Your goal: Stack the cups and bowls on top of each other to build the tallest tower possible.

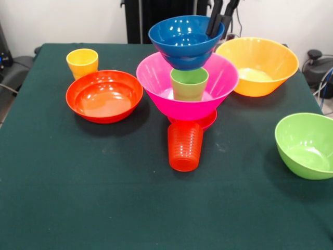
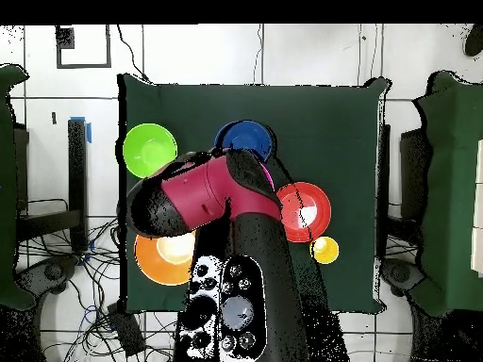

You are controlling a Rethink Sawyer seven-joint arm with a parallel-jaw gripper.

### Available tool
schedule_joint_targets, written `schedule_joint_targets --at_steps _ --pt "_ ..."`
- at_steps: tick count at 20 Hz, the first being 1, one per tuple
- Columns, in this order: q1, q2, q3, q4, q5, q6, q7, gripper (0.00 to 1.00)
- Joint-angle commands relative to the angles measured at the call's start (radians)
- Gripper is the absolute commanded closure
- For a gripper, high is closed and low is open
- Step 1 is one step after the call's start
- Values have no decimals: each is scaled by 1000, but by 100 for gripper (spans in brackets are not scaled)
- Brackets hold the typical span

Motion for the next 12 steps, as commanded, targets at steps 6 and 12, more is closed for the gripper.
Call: schedule_joint_targets --at_steps 6,12 --pt "26 89 -14 95 30 -107 163 100" --pt "35 97 -28 97 42 -122 159 100"
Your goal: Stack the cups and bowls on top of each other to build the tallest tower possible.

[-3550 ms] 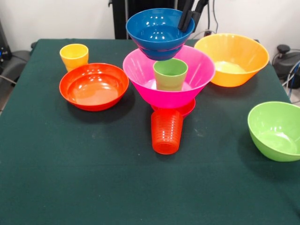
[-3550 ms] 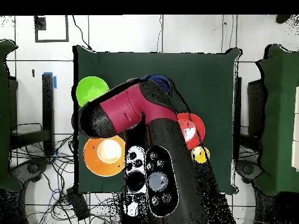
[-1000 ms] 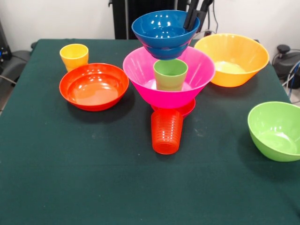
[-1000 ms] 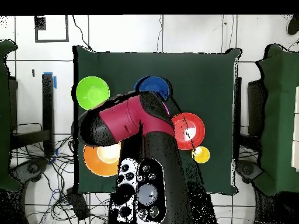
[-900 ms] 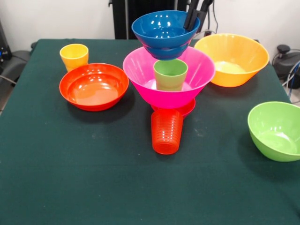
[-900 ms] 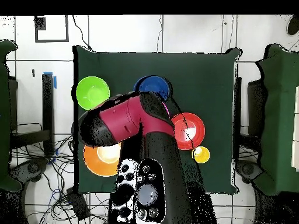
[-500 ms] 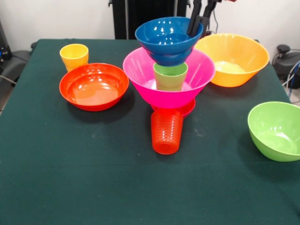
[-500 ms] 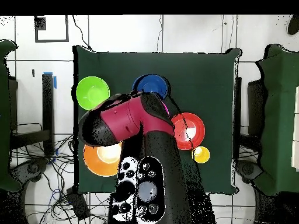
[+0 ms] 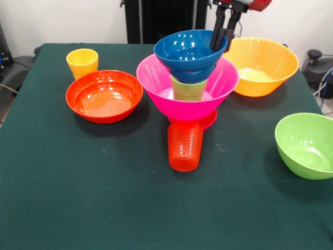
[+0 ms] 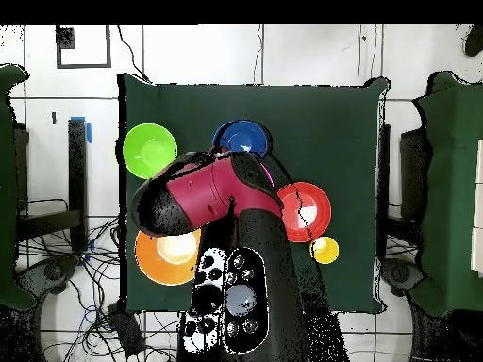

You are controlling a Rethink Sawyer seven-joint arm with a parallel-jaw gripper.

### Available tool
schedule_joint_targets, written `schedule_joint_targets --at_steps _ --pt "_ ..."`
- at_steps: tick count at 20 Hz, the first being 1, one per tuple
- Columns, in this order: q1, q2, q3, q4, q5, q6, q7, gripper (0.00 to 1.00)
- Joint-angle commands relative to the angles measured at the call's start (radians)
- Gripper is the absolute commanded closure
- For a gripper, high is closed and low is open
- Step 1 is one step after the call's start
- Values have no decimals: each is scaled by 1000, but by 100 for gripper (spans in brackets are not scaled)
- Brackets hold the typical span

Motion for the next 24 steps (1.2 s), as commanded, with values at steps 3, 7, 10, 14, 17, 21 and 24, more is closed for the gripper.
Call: schedule_joint_targets --at_steps 3,7,10,14,17,21,24 --pt "44 62 -27 84 17 -31 160 100" --pt "62 63 -51 80 21 -20 170 100" --pt "71 64 -64 78 24 -15 172 100" --pt "83 68 -81 80 34 -16 177 100" --pt "92 69 -93 87 43 -19 181 100" --pt "97 73 -103 86 54 -21 175 100" --pt "100 77 -110 82 61 -18 165 100"
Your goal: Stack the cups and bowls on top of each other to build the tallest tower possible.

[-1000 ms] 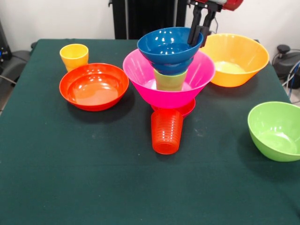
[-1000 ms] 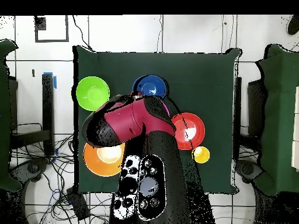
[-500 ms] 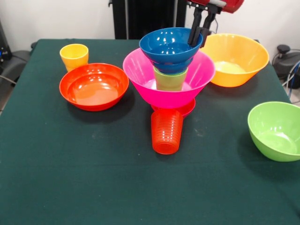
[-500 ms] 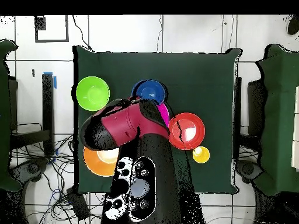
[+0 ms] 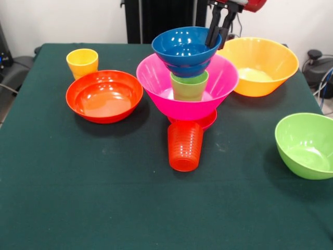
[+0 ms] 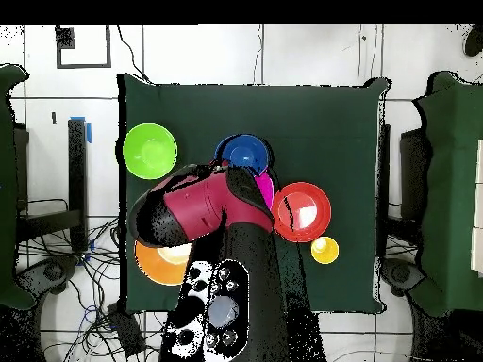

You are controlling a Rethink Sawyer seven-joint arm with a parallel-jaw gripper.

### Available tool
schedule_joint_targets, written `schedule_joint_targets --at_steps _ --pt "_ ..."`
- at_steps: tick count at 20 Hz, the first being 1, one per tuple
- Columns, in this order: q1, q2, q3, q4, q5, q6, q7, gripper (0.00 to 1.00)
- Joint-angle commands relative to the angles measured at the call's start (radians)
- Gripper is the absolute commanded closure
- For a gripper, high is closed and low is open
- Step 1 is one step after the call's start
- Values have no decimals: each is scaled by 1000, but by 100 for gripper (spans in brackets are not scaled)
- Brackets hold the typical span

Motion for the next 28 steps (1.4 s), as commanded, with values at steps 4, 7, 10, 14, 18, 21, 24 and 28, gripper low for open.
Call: schedule_joint_targets --at_steps 4,7,10,14,18,21,24,28 --pt "21 61 -2 60 27 -7 144 100" --pt "23 64 -5 60 31 -11 141 100" --pt "23 66 -4 63 37 -19 140 100" --pt "23 68 -5 67 39 -40 140 100" --pt "15 65 3 80 55 -63 145 100" --pt "20 62 -2 87 66 -67 149 100" --pt "21 63 -3 88 70 -74 146 100" --pt "22 63 -4 88 73 -77 142 100"
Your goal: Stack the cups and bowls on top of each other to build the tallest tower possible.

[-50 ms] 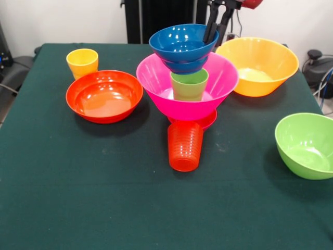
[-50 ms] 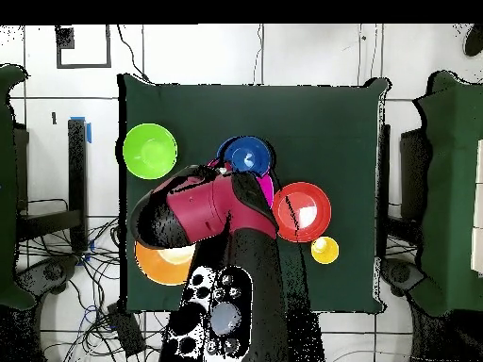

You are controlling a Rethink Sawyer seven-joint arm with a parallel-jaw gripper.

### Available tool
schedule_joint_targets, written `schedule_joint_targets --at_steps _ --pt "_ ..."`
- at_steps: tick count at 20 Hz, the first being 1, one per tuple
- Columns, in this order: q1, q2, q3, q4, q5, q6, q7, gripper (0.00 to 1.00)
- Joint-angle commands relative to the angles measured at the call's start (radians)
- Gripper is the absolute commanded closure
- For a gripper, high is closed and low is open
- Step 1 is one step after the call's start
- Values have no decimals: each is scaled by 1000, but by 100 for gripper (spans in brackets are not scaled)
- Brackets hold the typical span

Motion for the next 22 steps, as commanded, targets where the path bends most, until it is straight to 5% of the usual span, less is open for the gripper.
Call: schedule_joint_targets --at_steps 1,22 --pt "8 63 35 79 21 -51 141 100" --pt "3 63 35 91 33 -84 131 100"
